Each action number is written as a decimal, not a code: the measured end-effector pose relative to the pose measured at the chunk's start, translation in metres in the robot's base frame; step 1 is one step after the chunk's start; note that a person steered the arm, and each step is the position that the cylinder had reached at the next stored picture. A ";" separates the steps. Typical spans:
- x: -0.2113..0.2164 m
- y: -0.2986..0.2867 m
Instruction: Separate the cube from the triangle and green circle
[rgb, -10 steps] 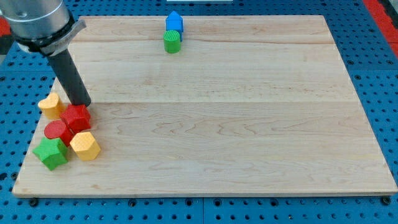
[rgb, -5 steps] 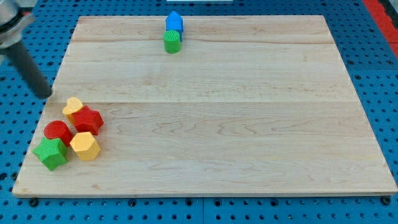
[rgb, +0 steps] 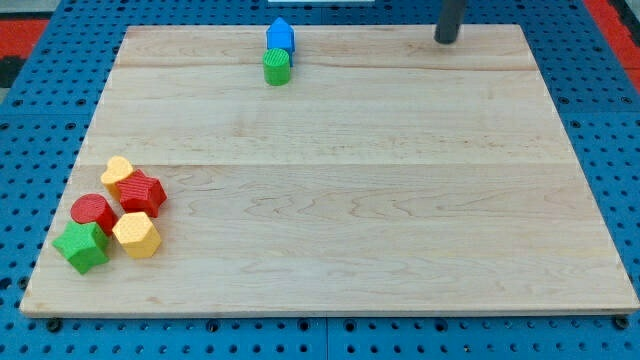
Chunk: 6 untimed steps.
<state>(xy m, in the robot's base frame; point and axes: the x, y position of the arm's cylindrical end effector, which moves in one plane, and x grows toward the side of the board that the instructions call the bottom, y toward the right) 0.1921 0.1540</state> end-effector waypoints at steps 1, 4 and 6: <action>0.001 -0.101; 0.036 -0.271; 0.027 -0.192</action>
